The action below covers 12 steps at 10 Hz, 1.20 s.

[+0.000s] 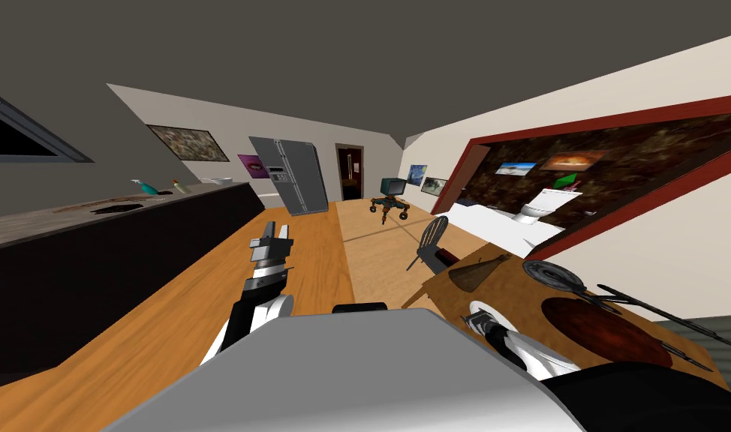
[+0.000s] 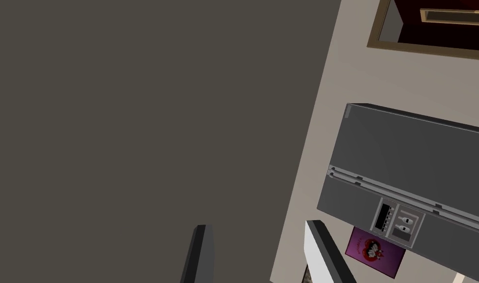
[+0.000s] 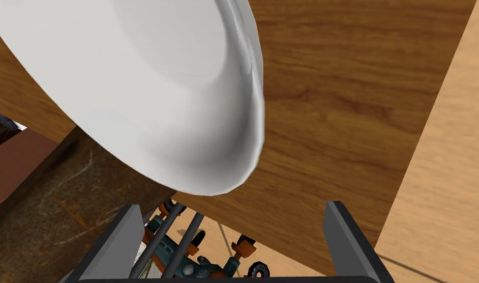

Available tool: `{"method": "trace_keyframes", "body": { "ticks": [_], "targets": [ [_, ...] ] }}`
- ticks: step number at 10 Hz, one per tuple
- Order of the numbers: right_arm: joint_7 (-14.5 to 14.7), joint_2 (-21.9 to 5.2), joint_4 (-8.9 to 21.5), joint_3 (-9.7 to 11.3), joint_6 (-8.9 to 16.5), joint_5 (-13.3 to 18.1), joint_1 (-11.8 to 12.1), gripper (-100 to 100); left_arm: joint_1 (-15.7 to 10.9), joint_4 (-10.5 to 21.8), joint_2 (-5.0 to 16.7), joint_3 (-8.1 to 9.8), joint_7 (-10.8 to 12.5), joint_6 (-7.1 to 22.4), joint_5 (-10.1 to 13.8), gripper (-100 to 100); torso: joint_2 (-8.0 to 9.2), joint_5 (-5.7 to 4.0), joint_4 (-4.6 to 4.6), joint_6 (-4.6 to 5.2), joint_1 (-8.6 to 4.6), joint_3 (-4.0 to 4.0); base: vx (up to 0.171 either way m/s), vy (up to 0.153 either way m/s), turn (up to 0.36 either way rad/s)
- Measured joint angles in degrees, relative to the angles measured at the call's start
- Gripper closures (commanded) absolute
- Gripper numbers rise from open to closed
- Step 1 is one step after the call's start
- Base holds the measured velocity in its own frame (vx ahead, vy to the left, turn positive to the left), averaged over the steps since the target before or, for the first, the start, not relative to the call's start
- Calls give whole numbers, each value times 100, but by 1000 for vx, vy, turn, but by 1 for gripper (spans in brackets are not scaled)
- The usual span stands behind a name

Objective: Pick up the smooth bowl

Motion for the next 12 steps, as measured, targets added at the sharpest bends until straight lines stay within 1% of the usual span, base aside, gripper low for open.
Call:
{"method": "trace_keyframes", "body": {
  "ticks": [1, 2, 3, 4, 5, 6, 7, 8, 9, 11, 12],
  "targets": [
    [55, 69, 214, -5, -32, 76, 61, -100, 0, 0, 0, 0, 0, 0, 0, 0, -1, -1, 0, 0, 0, -1, 17, -19, -11],
    [64, -5, 114, 67, 52, 23, 151, -100, 0, 0, 0, 0, 0, 0, 0, 0, -1, 1, 0, -3, 4, 0, 13, -16, -11],
    [63, -44, 96, 135, 124, -13, 214, -100, 0, 0, 0, 0, 0, 0, 0, 0, 0, 1, 0, -2, 5, 0, 21, -22, -33],
    [75, -20, 53, 251, 214, -49, 306, -100, 0, 0, 0, 0, 0, 0, 0, 0, -1, 0, 0, -1, 4, 0, 9, -10, -11],
    [78, -15, 46, 267, 238, -53, 317, 0, 0, 0, 0, 0, 0, 0, 0, 0, 1, 1, 1, -4, 7, 0, 0, 0, 0],
    [78, -15, 47, 265, 236, -52, 316, -100, 0, 0, 0, 0, 0, 0, 0, 0, 2, 2, 1, -4, 10, 2, 8, -30, -125],
    [73, -11, -4, 334, 289, -30, 275, -100, 0, 0, 0, 0, 0, 0, 0, 0, 2, 0, 1, -1, 3, 1, 30, -67, -179],
    [58, -36, -111, 476, 403, -27, 207, -100, 0, 0, 0, 1, 0, 0, 0, 0, -5, -2, 0, -2, -10, -2, 40, -83, -135],
    [41, -67, -288, 634, 581, -32, 150, -100, 0, 0, 0, 1, 0, 0, 0, 0, -9, -4, -1, -3, -17, -5, 45, -84, -157],
    [22, -100, -368, 1028, 827, -78, -175, -100, 0, 0, 1, 1, 0, 0, 0, 0, -15, -6, -2, -4, -20, -8, 44, -83, -157],
    [13, -103, -474, 1222, 972, -72, -278, -100, 0, 0, 1, 1, 0, 0, 0, 0, -12, -6, -2, -3, -20, -7, 45, -89, -163]
  ]
}}
